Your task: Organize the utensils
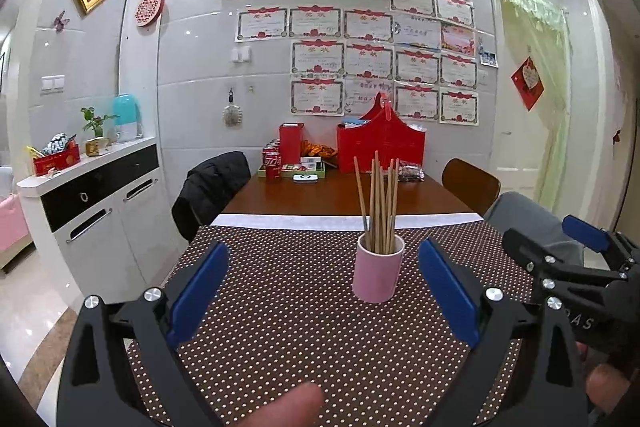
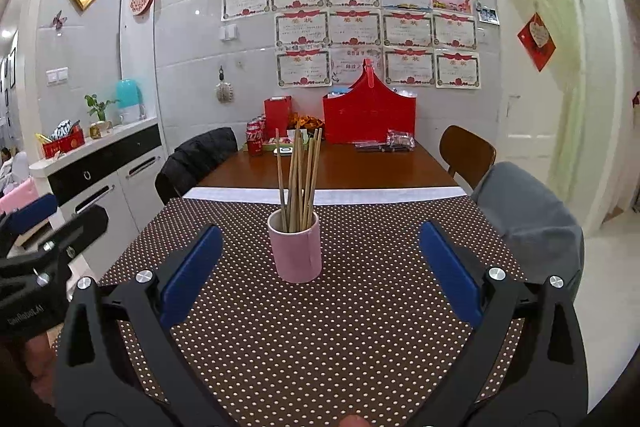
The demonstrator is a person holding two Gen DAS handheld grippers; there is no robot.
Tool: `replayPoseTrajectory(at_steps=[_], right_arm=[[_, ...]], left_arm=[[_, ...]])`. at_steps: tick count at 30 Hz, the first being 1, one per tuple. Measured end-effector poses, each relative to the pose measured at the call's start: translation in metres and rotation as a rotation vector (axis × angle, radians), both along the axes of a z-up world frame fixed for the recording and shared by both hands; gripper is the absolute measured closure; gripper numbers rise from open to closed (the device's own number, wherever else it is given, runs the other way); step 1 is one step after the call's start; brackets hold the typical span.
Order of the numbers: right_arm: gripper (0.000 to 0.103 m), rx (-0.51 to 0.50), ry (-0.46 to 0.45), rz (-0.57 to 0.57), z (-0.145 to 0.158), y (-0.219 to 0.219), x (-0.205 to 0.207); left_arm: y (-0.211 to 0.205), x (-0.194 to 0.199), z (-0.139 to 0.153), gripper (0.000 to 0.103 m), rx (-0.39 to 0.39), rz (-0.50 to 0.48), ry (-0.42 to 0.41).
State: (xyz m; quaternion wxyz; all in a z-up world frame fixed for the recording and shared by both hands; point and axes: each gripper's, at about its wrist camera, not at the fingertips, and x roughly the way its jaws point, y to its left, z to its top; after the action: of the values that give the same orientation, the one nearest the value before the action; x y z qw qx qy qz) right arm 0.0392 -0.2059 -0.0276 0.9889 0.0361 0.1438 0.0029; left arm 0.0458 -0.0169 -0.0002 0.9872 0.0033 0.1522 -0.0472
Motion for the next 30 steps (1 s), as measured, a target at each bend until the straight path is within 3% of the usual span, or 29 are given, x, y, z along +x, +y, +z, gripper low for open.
replayPoseTrajectory(at_steps=[20, 30], right_arm=[[0.006, -0.015, -0.045, -0.005, 0.007, 0.013, -0.012], [0.006, -0.007, -0.046, -0.006, 0.007, 0.011, -0.013]], left_arm=[[0.008, -0.012, 0.001, 0.008, -0.004, 0.038, -0.031], [0.014, -0.012, -0.001, 0.008, -0.039, 0.010, -0.032]])
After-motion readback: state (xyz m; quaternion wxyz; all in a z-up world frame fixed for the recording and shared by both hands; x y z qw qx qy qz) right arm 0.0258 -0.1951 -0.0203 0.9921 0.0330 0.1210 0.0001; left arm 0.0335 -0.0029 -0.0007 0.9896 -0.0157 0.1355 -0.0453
